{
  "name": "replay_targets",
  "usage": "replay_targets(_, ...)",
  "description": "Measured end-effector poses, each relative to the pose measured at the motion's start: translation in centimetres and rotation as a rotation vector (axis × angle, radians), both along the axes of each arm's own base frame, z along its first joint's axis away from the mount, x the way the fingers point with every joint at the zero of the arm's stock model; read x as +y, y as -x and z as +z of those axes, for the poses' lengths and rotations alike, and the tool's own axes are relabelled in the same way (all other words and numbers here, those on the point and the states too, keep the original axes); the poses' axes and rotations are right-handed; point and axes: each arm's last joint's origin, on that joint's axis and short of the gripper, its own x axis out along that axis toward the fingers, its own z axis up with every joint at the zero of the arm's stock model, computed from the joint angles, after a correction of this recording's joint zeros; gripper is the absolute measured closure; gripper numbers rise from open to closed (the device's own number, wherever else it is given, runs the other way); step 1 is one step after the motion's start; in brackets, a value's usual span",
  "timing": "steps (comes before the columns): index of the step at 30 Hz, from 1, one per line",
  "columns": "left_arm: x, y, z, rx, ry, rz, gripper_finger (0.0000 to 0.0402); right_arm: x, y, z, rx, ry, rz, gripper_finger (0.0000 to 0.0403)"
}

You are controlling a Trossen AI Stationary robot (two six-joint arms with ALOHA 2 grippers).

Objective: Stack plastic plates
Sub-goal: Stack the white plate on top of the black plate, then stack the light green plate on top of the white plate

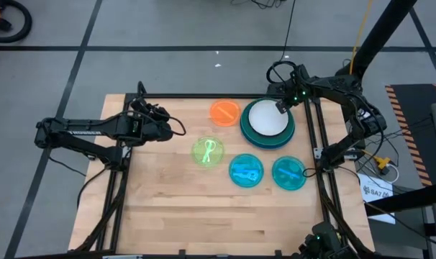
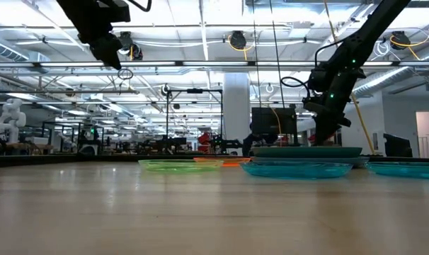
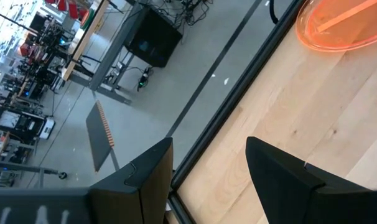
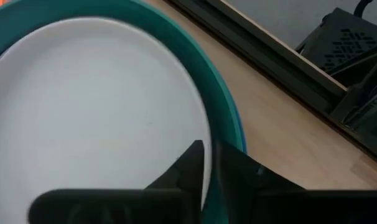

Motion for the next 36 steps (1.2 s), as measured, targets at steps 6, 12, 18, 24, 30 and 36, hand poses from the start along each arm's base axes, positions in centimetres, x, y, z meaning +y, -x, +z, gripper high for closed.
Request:
replay_targets(6, 0.0, 0.0, 0.0, 0.000, 0.000, 0.000, 0.0192, 0.0, 0.0, 0.0, 0.000, 0.000, 0.000, 0.0324)
replay_targets(12, 0.0, -0.1, 0.1, -0.016, -0.001, -0.001, 0.0192, 0.3, -0.1, 0.8, -0.025, 0.008, -0.038, 0.0306)
replay_targets(18, 0.0, -0.4, 0.2, -0.028, -0.008, -0.012, 0.0192, 1.7, -1.1, 3.0, -0.078, 0.075, -0.017, 0.0310)
replay_targets(24, 0.0, -0.4, 0.2, -0.032, -0.007, -0.010, 0.0192, 3.4, -2.4, 5.3, -0.154, 0.159, 0.019, 0.0312)
replay_targets(30, 0.0, -0.4, 0.2, -0.110, 0.034, 0.024, 0.0192, 6.2, -4.2, 7.1, -0.213, 0.194, 0.107, 0.0312)
replay_targets(36, -0.8, -0.8, -0.4, -0.184, 0.126, 0.021, 0.0192, 9.8, -6.2, 7.6, -0.277, 0.255, 0.220, 0.0312)
